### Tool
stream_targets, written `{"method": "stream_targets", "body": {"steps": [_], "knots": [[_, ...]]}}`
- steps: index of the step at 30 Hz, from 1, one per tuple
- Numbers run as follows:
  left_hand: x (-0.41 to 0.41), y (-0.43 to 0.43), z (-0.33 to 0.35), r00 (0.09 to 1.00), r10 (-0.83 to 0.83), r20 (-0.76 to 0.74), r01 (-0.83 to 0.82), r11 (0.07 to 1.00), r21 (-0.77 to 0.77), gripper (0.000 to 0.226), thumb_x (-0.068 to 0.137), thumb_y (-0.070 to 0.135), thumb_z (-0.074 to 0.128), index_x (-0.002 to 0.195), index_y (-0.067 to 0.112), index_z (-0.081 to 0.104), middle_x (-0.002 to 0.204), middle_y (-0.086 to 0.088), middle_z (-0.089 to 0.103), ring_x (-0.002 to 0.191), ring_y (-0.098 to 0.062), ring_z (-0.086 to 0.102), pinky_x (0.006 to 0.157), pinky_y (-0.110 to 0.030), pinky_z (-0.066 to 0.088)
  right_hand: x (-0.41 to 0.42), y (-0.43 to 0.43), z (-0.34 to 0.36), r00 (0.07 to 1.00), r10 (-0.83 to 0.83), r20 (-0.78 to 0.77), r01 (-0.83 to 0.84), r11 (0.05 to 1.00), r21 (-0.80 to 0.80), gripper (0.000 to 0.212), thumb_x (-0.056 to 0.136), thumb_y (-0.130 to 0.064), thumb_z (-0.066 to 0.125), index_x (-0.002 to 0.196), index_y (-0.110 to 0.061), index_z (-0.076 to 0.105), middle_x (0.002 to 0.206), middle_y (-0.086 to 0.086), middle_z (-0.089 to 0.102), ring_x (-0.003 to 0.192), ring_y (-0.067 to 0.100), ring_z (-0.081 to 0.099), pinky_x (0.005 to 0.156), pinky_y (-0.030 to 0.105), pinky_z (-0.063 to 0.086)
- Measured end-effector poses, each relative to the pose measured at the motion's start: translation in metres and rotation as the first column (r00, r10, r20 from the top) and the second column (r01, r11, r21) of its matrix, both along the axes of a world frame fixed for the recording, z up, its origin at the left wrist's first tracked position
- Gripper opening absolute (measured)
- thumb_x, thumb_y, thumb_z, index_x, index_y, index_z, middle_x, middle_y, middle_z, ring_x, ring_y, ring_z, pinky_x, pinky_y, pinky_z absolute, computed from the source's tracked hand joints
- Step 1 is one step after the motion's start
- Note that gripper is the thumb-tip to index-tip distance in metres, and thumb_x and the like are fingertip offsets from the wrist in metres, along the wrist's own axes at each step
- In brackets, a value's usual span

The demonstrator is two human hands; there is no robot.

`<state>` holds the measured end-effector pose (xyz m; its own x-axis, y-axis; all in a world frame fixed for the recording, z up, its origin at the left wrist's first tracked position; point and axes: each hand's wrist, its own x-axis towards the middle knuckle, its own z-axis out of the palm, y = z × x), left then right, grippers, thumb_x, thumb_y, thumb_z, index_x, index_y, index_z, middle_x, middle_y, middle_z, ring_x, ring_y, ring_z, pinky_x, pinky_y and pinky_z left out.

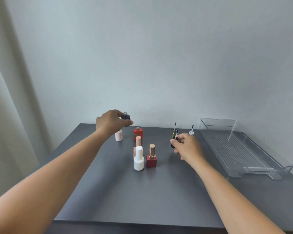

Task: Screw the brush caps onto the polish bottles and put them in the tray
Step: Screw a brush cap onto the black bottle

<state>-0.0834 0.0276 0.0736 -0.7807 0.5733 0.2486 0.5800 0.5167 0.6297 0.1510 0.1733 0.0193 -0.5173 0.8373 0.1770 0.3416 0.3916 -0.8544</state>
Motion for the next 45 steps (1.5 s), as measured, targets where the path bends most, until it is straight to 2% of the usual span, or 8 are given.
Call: {"method": "stream_targets", "body": {"steps": [5, 11, 17, 22, 30, 36, 42, 45], "knots": [[0.029, -0.021, 0.027, 0.980, -0.162, 0.119, 0.131, 0.963, 0.236, 0.020, 0.070, 0.029, 0.080, 0.086, 0.030, 0.068, 0.091, 0.010, 0.073, 0.094, -0.021, 0.069, 0.080, -0.041, 0.056, -0.002, -0.013, 0.027, 0.970, 0.077, -0.229, -0.085, 0.996, -0.026, 0.007, 0.091, -0.023, 0.061, 0.098, -0.023, 0.064, 0.091, -0.003, 0.069, 0.067, 0.005, 0.072, 0.044, 0.025, 0.051], [0.061, -0.040, 0.036, 0.911, -0.367, 0.189, 0.277, 0.882, 0.381, 0.036, 0.075, 0.012, 0.078, 0.094, 0.043, 0.072, 0.107, 0.008, 0.071, 0.089, -0.017, 0.069, 0.057, -0.030, 0.061, -0.001, -0.037, 0.066, 0.933, 0.183, -0.310, -0.162, 0.982, 0.092, 0.027, 0.094, -0.012, 0.056, 0.113, -0.028, 0.066, 0.091, -0.003, 0.067, 0.053, -0.004, 0.059, 0.050, 0.011, 0.045], [0.076, -0.051, 0.033, 0.935, -0.321, 0.148, 0.255, 0.902, 0.348, 0.041, 0.072, 0.016, 0.080, 0.105, 0.038, 0.070, 0.108, 0.007, 0.067, 0.067, -0.024, 0.072, 0.061, -0.044, 0.062, 0.003, -0.065, 0.084, 0.897, 0.247, -0.367, -0.206, 0.967, 0.147, 0.027, 0.087, -0.005, 0.065, 0.089, -0.031, 0.067, 0.083, -0.006, 0.072, 0.067, 0.001, 0.065, 0.054, 0.020, 0.048], [0.083, -0.057, 0.029, 0.937, -0.322, 0.138, 0.255, 0.896, 0.363, 0.036, 0.070, 0.014, 0.082, 0.096, 0.031, 0.065, 0.100, 0.011, 0.065, 0.062, -0.014, 0.067, 0.046, -0.021, 0.052, 0.008, -0.076, 0.086, 0.909, 0.256, -0.329, -0.200, 0.960, 0.194, 0.028, 0.088, -0.006, 0.065, 0.087, -0.033, 0.067, 0.080, -0.005, 0.071, 0.079, 0.015, 0.067, 0.069, 0.032, 0.051], [0.091, -0.064, 0.034, 0.938, -0.328, 0.111, 0.269, 0.893, 0.360, 0.033, 0.071, 0.013, 0.080, 0.096, 0.031, 0.067, 0.098, 0.011, 0.067, 0.070, -0.017, 0.069, 0.049, -0.026, 0.057, 0.011, -0.082, 0.088, 0.933, 0.239, -0.269, -0.169, 0.951, 0.259, 0.019, 0.088, -0.009, 0.066, 0.097, -0.025, 0.071, 0.080, -0.010, 0.068, 0.082, 0.013, 0.067, 0.072, 0.026, 0.049], [0.096, -0.065, 0.035, 0.934, -0.346, 0.087, 0.297, 0.889, 0.350, 0.032, 0.073, 0.010, 0.077, 0.095, 0.031, 0.069, 0.096, 0.011, 0.069, 0.073, -0.013, 0.069, 0.048, -0.022, 0.055, 0.012, -0.083, 0.091, 0.933, 0.260, -0.250, -0.152, 0.911, 0.382, 0.019, 0.087, -0.011, 0.068, 0.101, -0.022, 0.074, 0.087, -0.016, 0.063, 0.068, -0.006, 0.056, 0.067, 0.008, 0.039], [0.100, -0.064, 0.035, 0.909, -0.401, 0.116, 0.333, 0.864, 0.379, 0.034, 0.073, 0.008, 0.079, 0.096, 0.031, 0.074, 0.096, 0.011, 0.072, 0.067, -0.008, 0.070, 0.048, -0.018, 0.052, 0.011, -0.080, 0.090, 0.929, 0.249, -0.275, -0.174, 0.947, 0.270, 0.026, 0.086, -0.008, 0.068, 0.093, -0.033, 0.069, 0.088, -0.005, 0.073, 0.080, 0.014, 0.065, 0.075, 0.036, 0.057], [0.103, -0.063, 0.033, 0.894, -0.424, 0.148, 0.341, 0.855, 0.392, 0.035, 0.073, 0.009, 0.081, 0.097, 0.034, 0.074, 0.095, 0.008, 0.073, 0.059, -0.003, 0.066, 0.048, -0.017, 0.051, 0.012, -0.077, 0.088, 0.922, 0.278, -0.270, -0.220, 0.949, 0.227, 0.030, 0.087, -0.003, 0.064, 0.088, -0.033, 0.069, 0.089, -0.001, 0.074, 0.083, 0.026, 0.069, 0.074, 0.038, 0.059]]}}
